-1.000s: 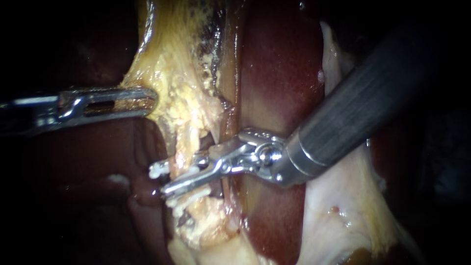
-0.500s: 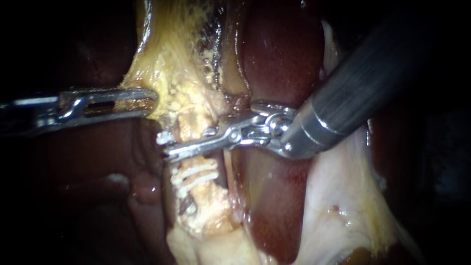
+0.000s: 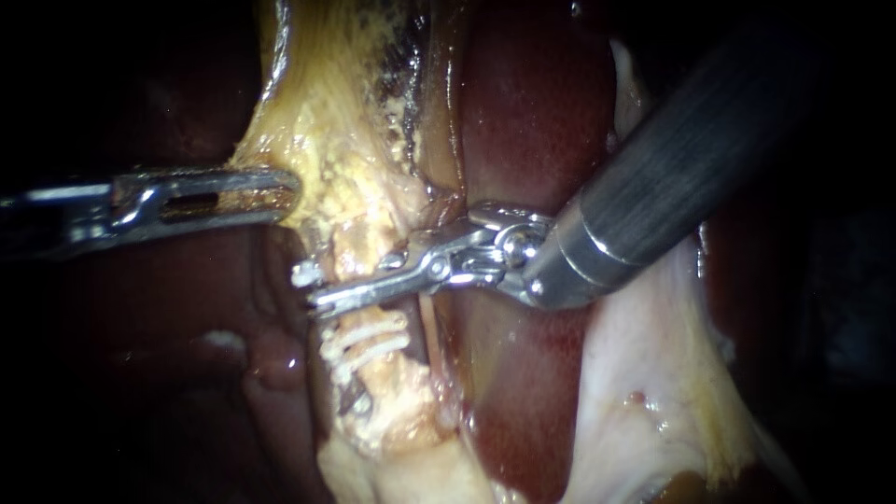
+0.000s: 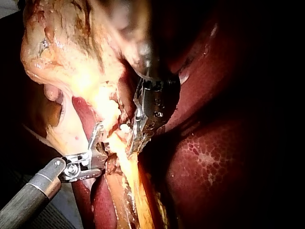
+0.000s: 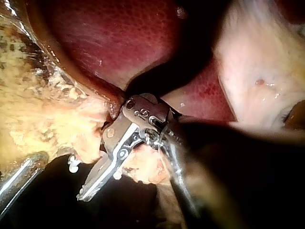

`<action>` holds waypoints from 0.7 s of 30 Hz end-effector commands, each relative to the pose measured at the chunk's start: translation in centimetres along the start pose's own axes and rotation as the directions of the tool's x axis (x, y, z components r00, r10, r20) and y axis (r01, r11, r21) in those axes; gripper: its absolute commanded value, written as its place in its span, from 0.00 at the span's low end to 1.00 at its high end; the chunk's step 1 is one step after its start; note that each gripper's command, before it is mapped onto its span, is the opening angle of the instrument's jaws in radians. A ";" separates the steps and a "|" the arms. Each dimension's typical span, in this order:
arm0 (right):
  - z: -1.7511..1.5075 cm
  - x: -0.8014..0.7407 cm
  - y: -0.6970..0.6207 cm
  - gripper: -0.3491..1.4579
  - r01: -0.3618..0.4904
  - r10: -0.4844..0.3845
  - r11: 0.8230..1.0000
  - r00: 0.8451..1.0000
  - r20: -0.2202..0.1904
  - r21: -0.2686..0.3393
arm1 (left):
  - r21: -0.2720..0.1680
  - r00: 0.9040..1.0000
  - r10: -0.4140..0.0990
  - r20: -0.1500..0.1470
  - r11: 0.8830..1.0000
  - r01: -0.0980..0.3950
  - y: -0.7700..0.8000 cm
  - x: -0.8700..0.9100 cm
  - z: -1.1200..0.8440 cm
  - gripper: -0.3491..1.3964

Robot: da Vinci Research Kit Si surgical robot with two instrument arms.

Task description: Clipping third clip left tube

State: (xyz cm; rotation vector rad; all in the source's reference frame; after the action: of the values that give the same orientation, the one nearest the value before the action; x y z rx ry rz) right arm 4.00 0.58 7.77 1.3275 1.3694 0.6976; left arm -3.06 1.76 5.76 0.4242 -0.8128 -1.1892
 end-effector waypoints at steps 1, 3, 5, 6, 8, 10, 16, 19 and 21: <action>0.00 -0.01 0.00 0.45 0.001 -0.001 1.000 1.000 0.007 0.006 | 0.000 1.000 0.000 0.000 1.000 0.000 0.00 0.00 0.00 0.00; 0.01 -0.02 0.01 0.45 0.004 -0.004 1.000 1.000 0.024 0.020 | 0.000 1.000 0.000 0.000 1.000 0.000 0.00 0.00 0.00 0.00; 0.01 -0.02 0.02 0.43 0.004 -0.004 1.000 1.000 0.020 0.017 | 0.000 1.000 0.000 0.000 1.000 0.000 0.00 0.00 0.00 0.00; 0.00 -0.01 0.03 0.41 -0.002 0.002 1.000 1.000 0.019 0.014 | 0.000 1.000 0.000 0.000 1.000 0.000 0.00 0.00 0.00 0.00; -0.02 -0.02 0.03 0.27 -0.020 0.020 1.000 1.000 0.018 0.008 | 0.000 1.000 0.000 0.000 1.000 0.000 -0.01 0.00 0.00 0.00; -0.06 -0.03 0.02 0.03 -0.021 0.021 1.000 1.000 0.003 -0.007 | 0.000 1.000 0.000 0.000 1.000 0.000 -0.01 0.00 0.00 0.00; -0.09 -0.03 0.06 0.00 -0.021 0.021 1.000 1.000 0.001 -0.011 | 0.000 1.000 0.000 0.000 1.000 0.000 -0.01 0.00 0.00 0.00; -0.09 -0.04 0.06 0.00 -0.014 0.014 1.000 1.000 0.002 -0.009 | 0.000 1.000 0.000 0.000 1.000 0.000 -0.01 0.00 -0.01 0.00; -0.08 -0.04 0.06 0.00 -0.008 0.008 1.000 1.000 0.001 -0.008 | -0.001 1.000 0.000 0.000 1.000 0.000 -0.01 0.00 -0.01 0.00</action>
State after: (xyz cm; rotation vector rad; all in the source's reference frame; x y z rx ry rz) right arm 3.93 0.58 7.86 1.3268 1.3588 0.7085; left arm -3.06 1.75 5.75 0.4238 -0.8126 -1.1895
